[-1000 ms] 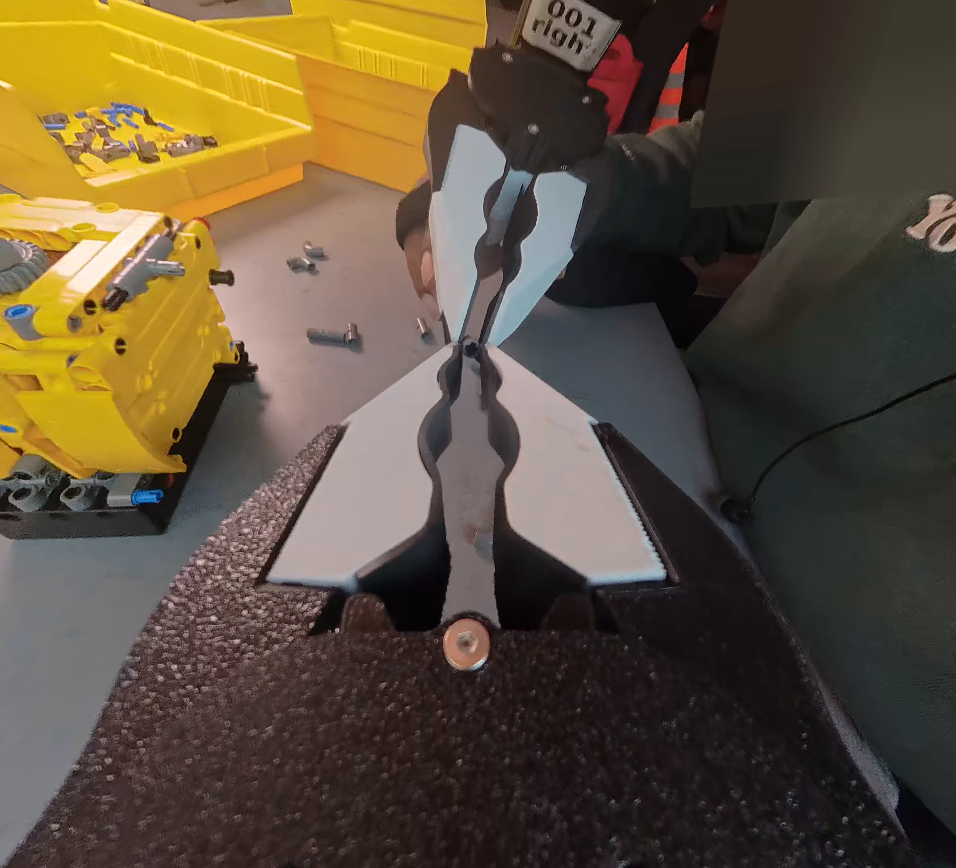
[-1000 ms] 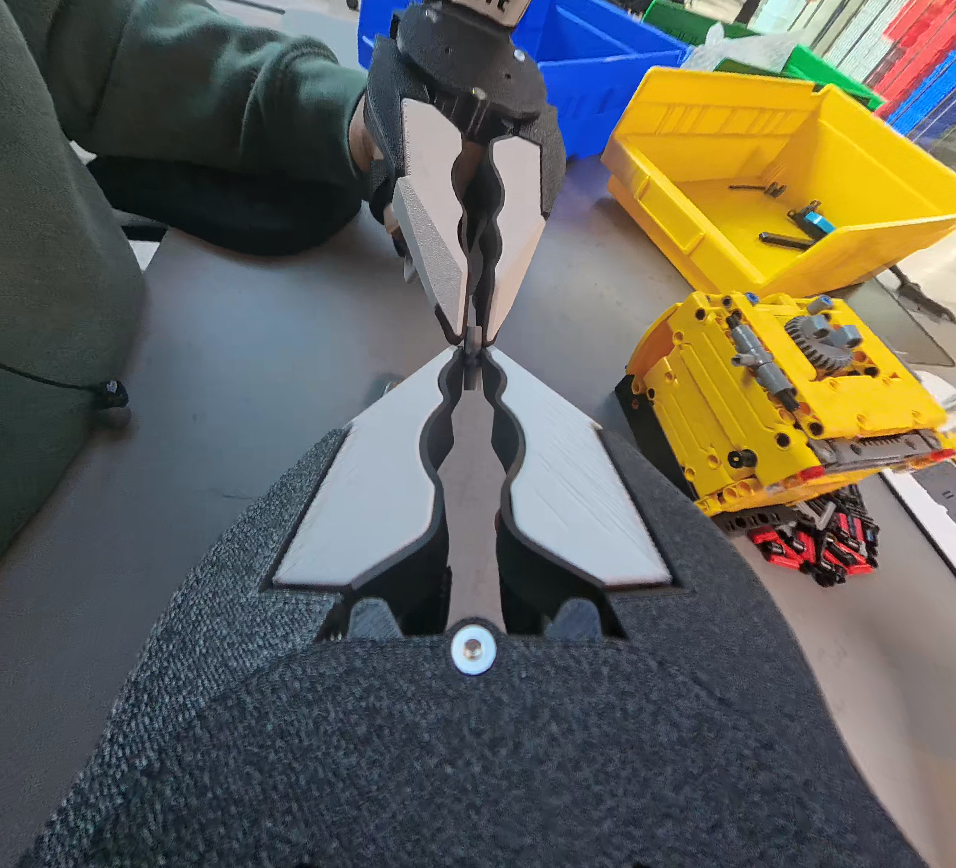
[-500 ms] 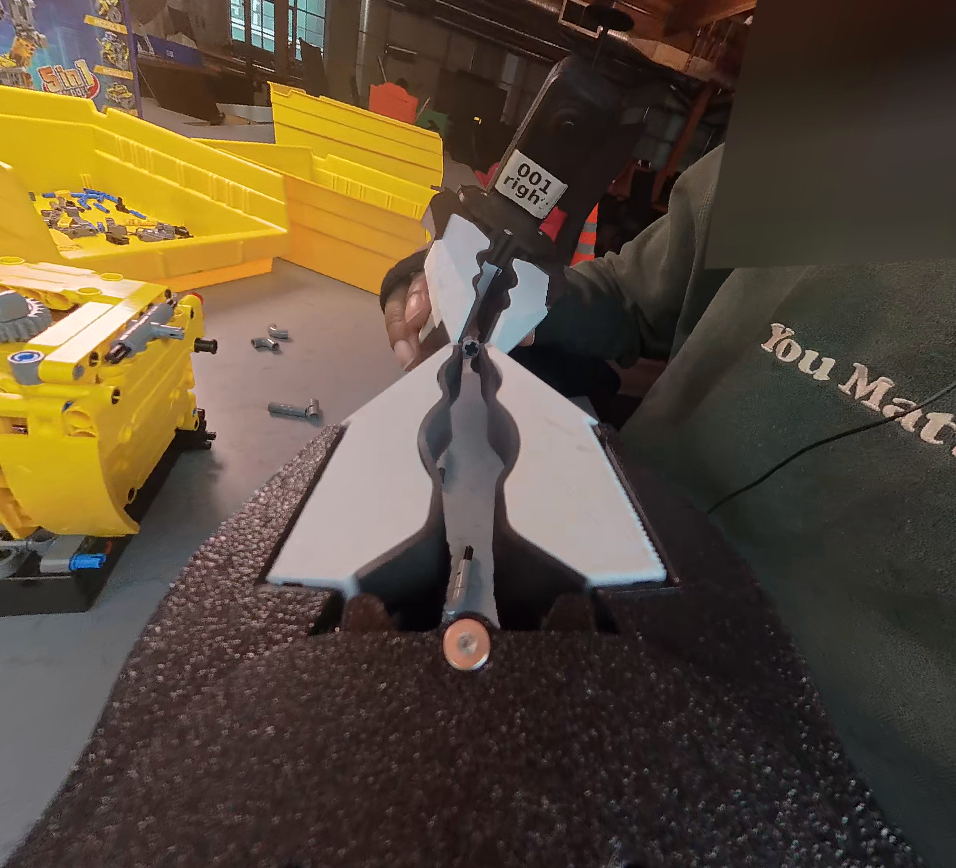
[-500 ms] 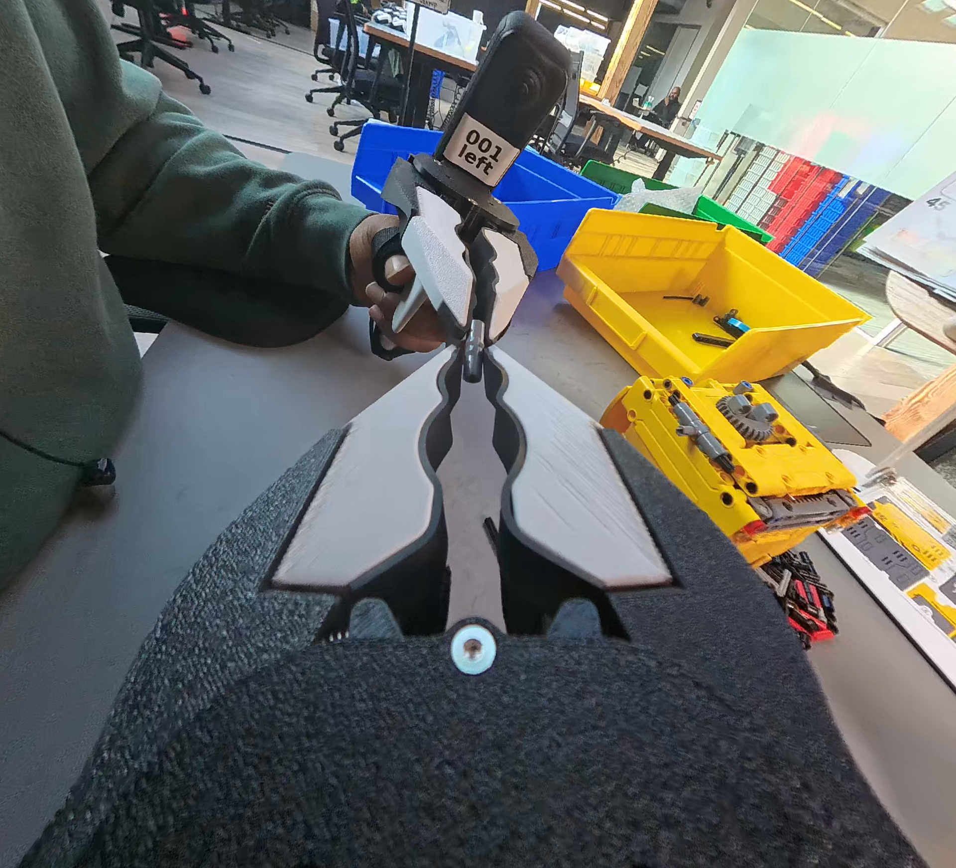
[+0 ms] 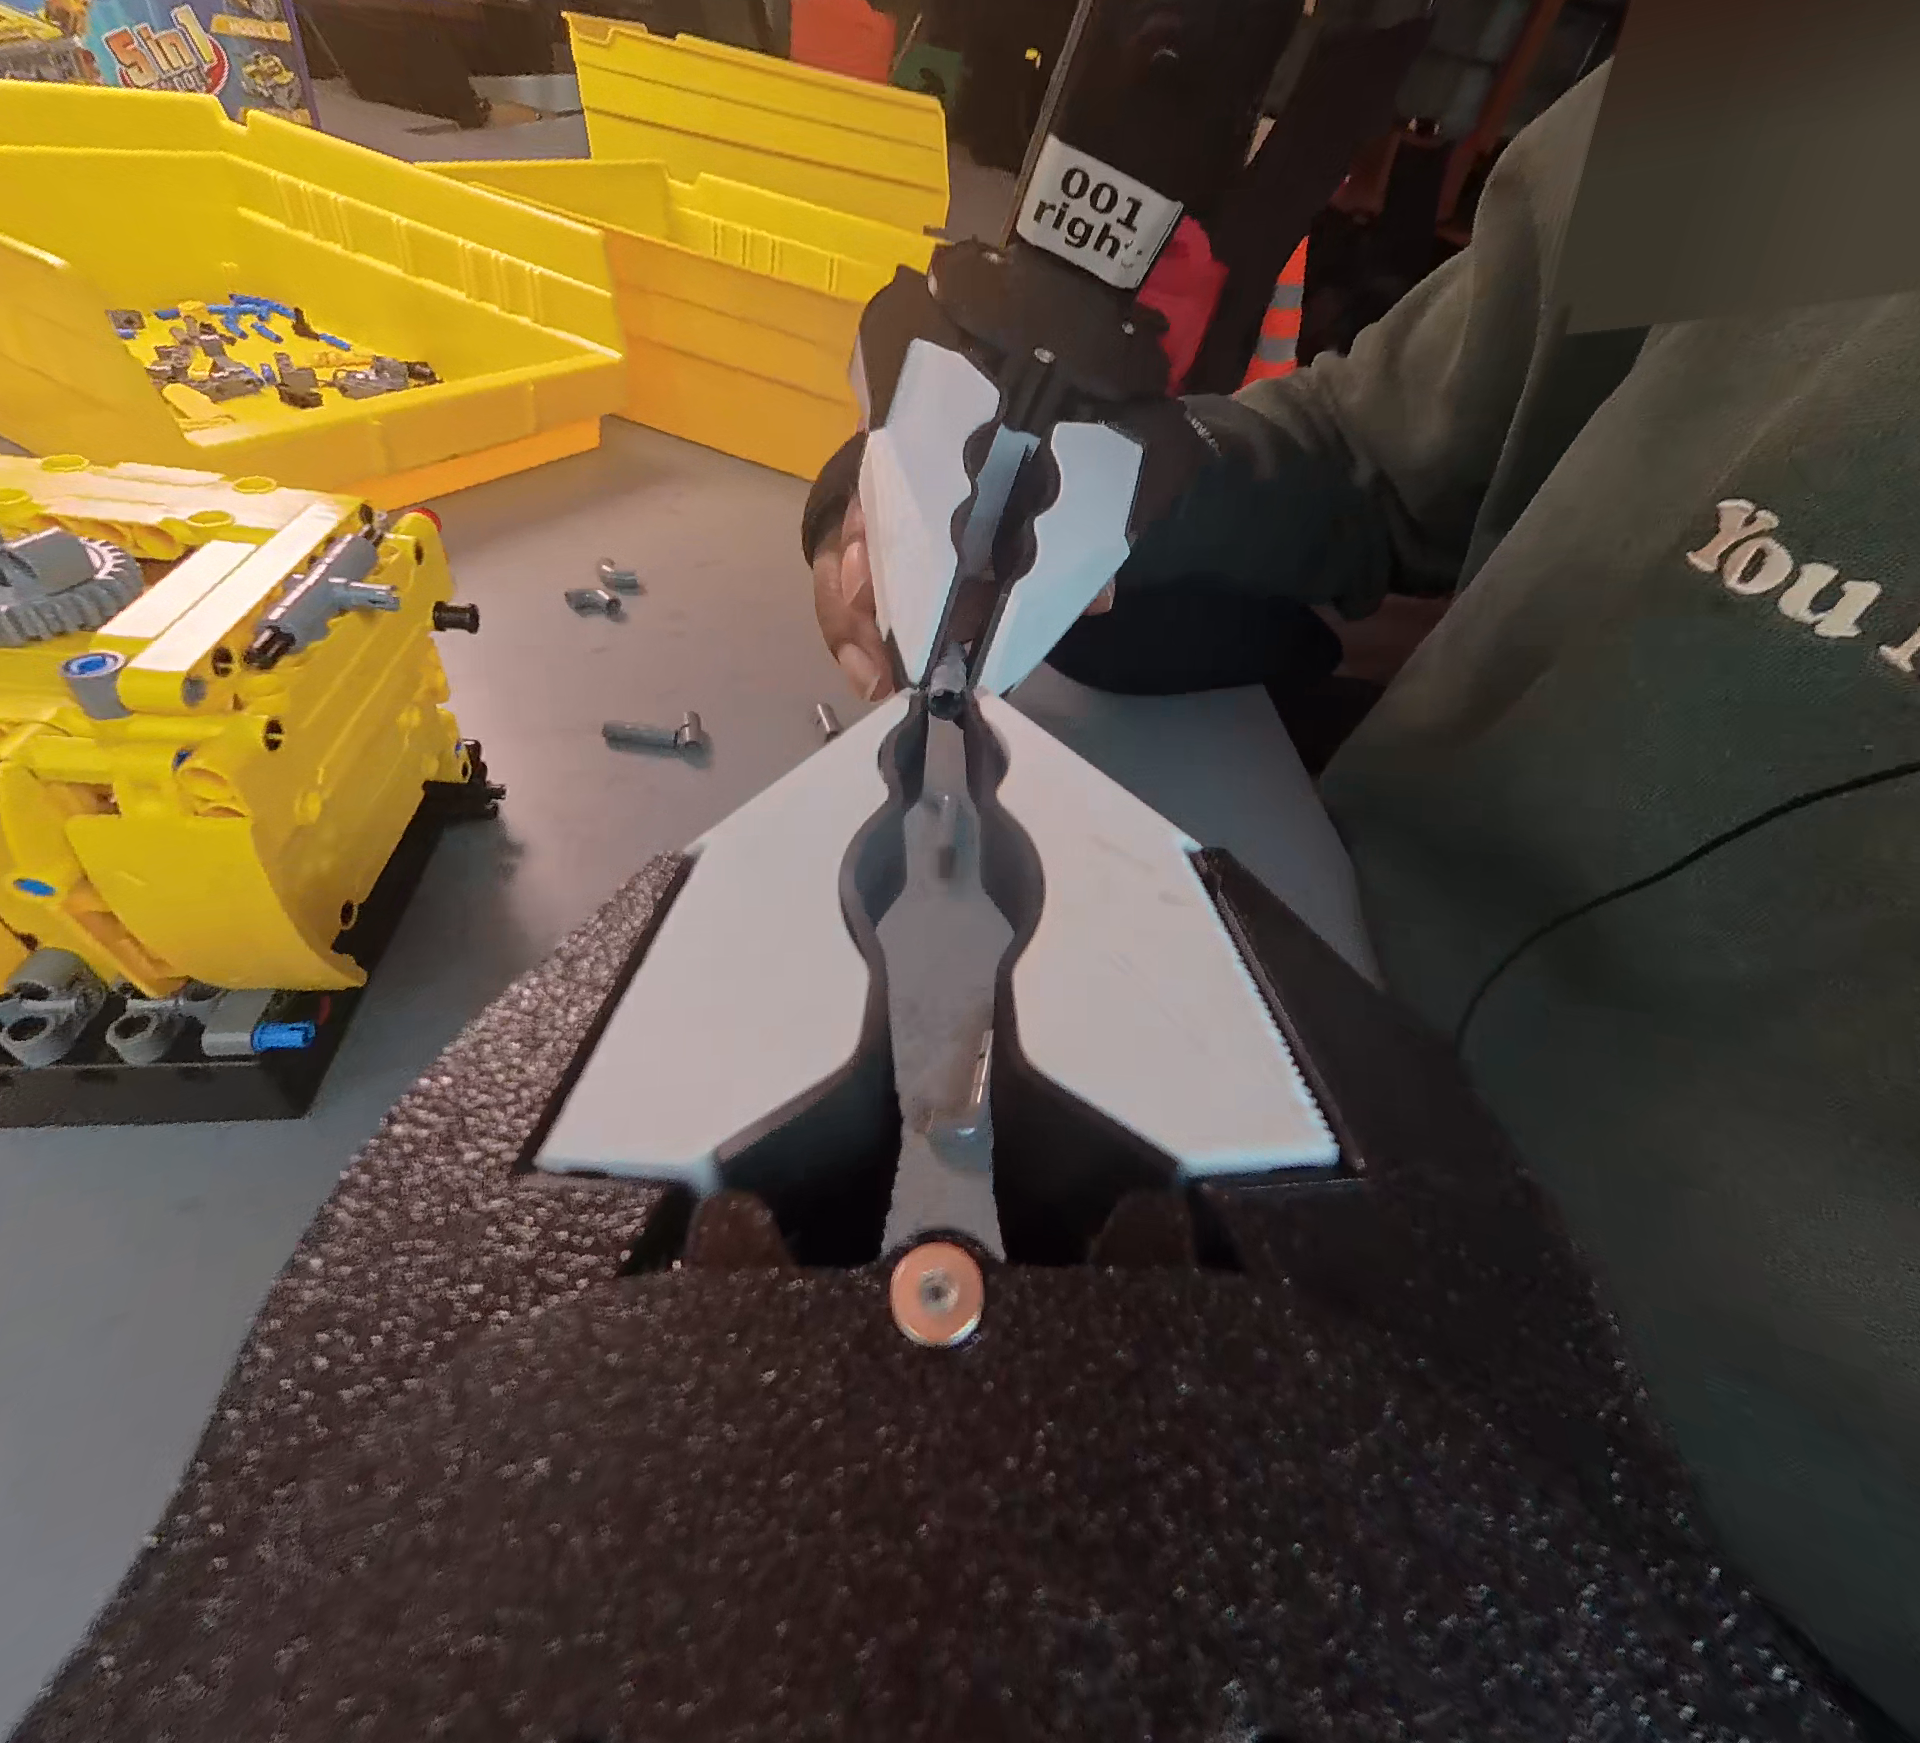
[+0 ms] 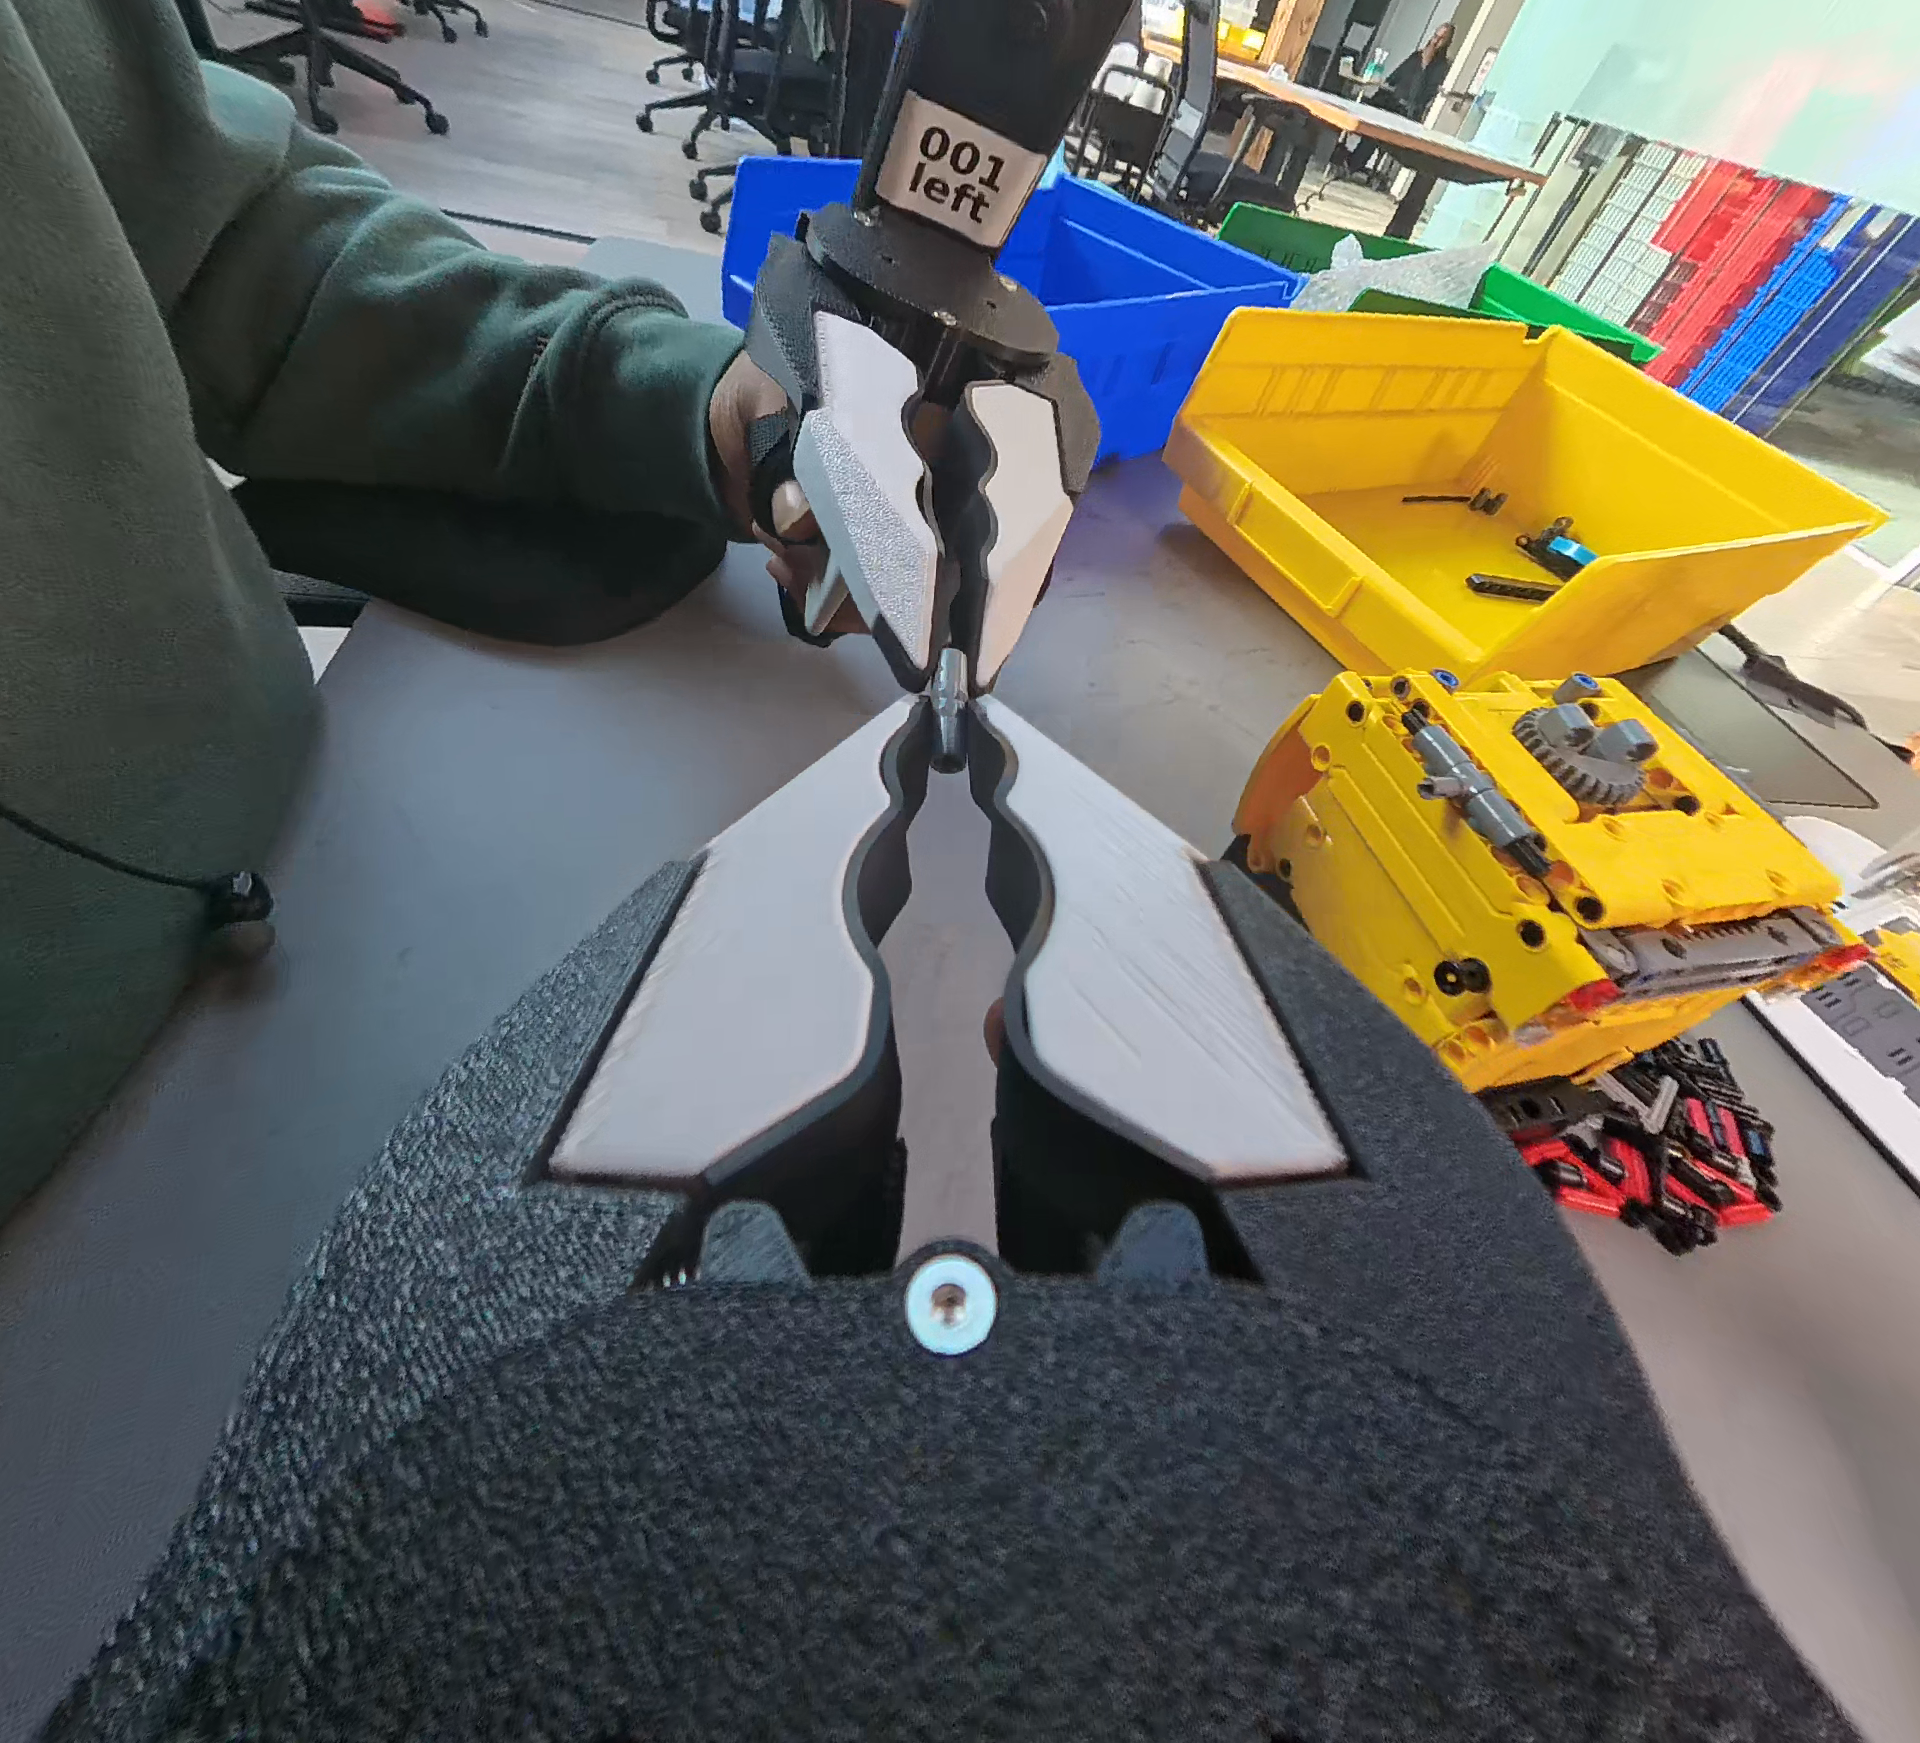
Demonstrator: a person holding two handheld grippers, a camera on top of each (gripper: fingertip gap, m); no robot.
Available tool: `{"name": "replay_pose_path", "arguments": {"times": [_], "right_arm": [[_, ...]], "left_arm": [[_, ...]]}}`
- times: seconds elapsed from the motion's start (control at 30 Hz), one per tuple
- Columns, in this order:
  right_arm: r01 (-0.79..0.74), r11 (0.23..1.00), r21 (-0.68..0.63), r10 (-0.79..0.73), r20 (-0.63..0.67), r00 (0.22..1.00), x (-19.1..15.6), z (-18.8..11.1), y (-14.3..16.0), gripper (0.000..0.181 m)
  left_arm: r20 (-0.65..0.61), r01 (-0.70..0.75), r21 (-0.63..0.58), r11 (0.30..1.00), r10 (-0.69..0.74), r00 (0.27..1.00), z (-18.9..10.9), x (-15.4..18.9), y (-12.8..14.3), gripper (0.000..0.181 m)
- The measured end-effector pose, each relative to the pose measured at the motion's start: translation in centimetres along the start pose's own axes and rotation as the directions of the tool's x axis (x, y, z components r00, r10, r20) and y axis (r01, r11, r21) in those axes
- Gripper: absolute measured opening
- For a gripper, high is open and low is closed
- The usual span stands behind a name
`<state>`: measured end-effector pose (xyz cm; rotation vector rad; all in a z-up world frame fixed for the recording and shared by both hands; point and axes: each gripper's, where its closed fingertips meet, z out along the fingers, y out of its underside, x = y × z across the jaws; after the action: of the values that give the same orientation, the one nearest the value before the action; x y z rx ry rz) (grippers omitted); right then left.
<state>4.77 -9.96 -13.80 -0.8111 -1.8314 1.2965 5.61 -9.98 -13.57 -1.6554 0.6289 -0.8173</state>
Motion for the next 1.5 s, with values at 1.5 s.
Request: {"name": "replay_pose_path", "arguments": {"times": [1.5], "right_arm": [[-0.051, 0.976, -0.21, 0.052, -0.004, 0.999, 1.3, 0.2, 5.4, 0.007]], "left_arm": [[-0.022, -0.132, -0.497, 0.857, 0.139, 0.99, -0.5, 0.5, 9.2, 0.029]]}}
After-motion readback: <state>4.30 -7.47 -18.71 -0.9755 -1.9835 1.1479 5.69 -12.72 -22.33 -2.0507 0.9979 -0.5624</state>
